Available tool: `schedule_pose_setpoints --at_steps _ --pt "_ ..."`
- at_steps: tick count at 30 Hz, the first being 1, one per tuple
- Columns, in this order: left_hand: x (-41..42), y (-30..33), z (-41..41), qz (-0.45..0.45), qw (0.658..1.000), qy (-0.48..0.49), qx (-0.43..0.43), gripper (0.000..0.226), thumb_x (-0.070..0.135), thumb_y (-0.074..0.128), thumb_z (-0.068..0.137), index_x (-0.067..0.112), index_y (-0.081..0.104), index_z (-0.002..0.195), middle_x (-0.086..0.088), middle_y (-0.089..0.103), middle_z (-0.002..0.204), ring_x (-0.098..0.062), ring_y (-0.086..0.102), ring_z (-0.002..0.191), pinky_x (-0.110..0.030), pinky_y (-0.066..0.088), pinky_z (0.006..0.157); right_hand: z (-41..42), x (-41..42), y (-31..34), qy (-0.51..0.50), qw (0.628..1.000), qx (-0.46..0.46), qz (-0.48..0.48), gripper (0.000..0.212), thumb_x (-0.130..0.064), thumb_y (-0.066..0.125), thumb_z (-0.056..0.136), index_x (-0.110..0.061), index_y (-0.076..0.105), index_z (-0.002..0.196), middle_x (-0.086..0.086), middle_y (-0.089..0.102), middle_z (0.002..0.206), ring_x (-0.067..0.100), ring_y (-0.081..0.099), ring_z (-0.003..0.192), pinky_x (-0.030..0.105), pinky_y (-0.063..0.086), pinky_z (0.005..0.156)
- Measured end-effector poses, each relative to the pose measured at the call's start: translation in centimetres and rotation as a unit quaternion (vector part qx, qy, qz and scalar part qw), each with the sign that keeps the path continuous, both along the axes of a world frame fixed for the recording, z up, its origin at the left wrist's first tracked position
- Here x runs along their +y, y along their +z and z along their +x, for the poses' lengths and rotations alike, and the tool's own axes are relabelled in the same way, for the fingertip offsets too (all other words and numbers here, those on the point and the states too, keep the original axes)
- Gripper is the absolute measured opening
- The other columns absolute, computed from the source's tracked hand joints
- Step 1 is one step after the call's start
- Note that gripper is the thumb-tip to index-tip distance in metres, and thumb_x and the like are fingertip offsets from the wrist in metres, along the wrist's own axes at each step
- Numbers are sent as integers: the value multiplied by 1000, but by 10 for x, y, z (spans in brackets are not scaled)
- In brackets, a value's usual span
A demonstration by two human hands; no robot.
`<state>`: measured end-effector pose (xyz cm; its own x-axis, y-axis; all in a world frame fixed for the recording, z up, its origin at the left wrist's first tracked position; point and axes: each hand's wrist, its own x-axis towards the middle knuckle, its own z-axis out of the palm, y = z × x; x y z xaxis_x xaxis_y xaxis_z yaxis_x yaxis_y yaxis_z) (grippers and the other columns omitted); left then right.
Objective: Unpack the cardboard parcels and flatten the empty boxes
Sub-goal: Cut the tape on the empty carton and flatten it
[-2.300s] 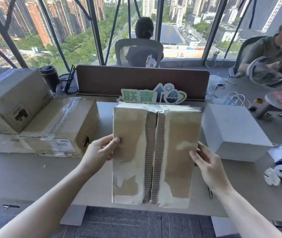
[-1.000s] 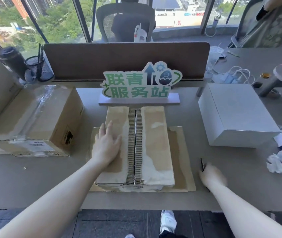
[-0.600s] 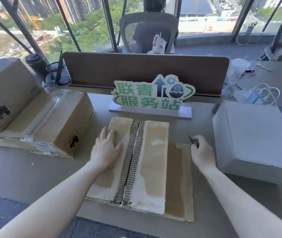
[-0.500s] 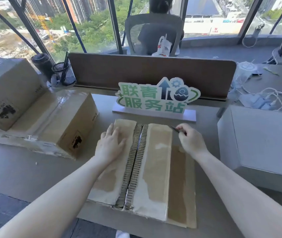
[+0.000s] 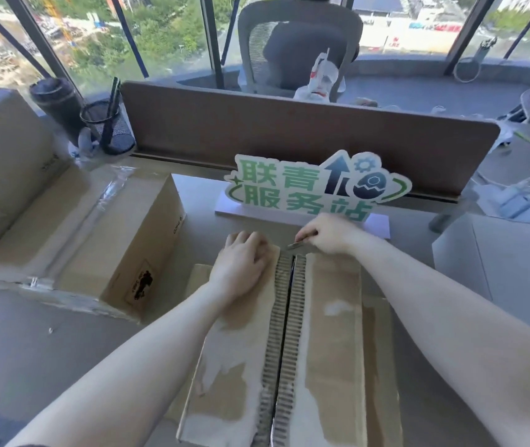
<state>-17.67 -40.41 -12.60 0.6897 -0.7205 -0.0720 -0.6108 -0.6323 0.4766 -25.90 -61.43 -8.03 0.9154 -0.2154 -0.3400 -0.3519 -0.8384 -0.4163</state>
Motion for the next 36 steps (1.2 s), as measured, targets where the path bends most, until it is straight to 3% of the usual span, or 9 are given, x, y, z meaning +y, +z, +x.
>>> schedule_pose_setpoints --at_steps 6,12,17,20,24,27,31,34,36 --pt "-1 -4 2 -3 1000 5 5 25 37 48 96 27 49 119 4 51 123 -19 32 125 -33 41 81 13 -13 -3 21 997 39 66 26 -18 59 94 -33 77 104 -18 71 103 9 63 99 26 48 88" --pt "-2 -5 1 -3 1000 8 -11 27 40 48 97 27 49 120 5 52 121 -19 33 124 -34 44 81 21 -16 -4 97 994 45 22 27 -13 57 95 -26 77 108 -15 71 106 5 58 93 14 38 73" --pt "-4 -4 -1 4 1000 15 -17 28 43 49 96 28 50 119 5 52 118 -20 35 122 -37 48 82 11 -26 -3 121 991 54 -24 22 -23 60 95 -32 77 107 -28 60 89 1 53 91 19 34 82" --pt "-4 -4 -3 5 1000 16 -21 28 44 49 95 28 51 118 5 53 117 -21 37 121 -38 48 83 11 -24 2 130 990 52 -32 24 -23 58 97 -32 76 109 -23 66 101 4 52 94 20 34 81" --pt "-4 -3 -2 5 999 22 -24 26 43 48 96 27 51 117 4 53 117 -21 36 122 -38 48 83 4 -28 16 146 974 75 -154 27 -27 52 96 -40 74 107 -19 68 112 17 56 102 30 38 83" --pt "-4 -1 -1 15 1000 23 -11 29 42 46 97 26 50 120 3 52 122 -22 34 125 -37 46 85 -17 -31 37 88 977 48 -190 24 -30 52 97 -40 71 107 -15 67 114 16 59 102 34 51 82" --pt "-3 4 -1 -14 999 25 27 35 37 43 100 24 48 132 2 49 135 -21 30 131 -38 41 95 -50 20 42 -63 988 -72 -118 20 -26 57 94 -29 70 111 -3 71 104 22 63 96 40 55 79" --pt "9 9 -4 -47 998 8 31 40 31 44 99 23 47 138 1 43 146 -22 24 139 -37 32 109 -61 71 26 -112 986 -57 -112 18 -18 51 90 -22 68 95 1 71 95 29 63 91 37 51 69" --pt "22 10 -7 -34 999 -33 3 43 35 46 99 24 46 141 1 35 154 -23 16 146 -37 23 116 -63 90 20 -147 979 -42 -136 14 -11 48 86 -19 58 79 2 68 84 32 58 81 34 39 63"
